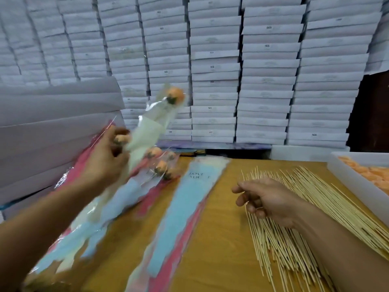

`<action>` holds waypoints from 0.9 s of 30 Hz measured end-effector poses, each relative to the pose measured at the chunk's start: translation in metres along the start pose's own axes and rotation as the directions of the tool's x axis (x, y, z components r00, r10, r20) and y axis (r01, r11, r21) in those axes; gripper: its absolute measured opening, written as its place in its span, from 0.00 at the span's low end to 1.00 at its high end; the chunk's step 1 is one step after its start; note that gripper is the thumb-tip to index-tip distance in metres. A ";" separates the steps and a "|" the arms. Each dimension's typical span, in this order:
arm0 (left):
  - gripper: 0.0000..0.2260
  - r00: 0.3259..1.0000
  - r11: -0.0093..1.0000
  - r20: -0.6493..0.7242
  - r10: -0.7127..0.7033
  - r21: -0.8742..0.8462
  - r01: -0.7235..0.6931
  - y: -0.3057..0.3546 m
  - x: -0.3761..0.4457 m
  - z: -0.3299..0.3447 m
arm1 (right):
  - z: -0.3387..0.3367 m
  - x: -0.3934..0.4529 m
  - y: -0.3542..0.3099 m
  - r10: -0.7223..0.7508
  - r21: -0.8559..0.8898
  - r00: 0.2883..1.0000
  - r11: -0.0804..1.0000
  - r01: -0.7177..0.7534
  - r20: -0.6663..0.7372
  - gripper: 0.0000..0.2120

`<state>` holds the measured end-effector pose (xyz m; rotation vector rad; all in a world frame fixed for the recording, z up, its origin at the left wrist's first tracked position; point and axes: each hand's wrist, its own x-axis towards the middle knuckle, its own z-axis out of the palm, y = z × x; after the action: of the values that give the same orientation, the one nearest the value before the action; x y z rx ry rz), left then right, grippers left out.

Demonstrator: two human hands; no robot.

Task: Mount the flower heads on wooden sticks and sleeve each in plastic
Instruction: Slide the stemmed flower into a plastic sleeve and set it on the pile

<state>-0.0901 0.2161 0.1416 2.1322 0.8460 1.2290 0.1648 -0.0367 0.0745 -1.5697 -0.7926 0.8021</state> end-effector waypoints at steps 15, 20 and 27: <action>0.18 0.987 0.850 -0.112 -0.116 0.503 0.157 -0.150 0.073 -0.095 | 0.000 0.002 0.004 0.015 -0.082 0.999 0.997 -0.012 0.030 0.12; 0.18 0.968 0.758 -0.067 -0.243 0.609 0.233 -0.162 0.067 -0.073 | 0.000 0.002 0.004 0.024 -0.071 0.999 0.997 -0.022 0.028 0.12; 0.22 0.928 0.545 -0.018 -0.371 0.805 0.234 -0.164 0.060 -0.045 | -0.003 0.004 0.006 0.020 -0.061 0.999 0.998 -0.018 0.027 0.12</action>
<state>-0.1484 0.3753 0.0788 2.5090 1.8797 0.4830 0.1697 -0.0352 0.0683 -1.6254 -0.8301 0.8215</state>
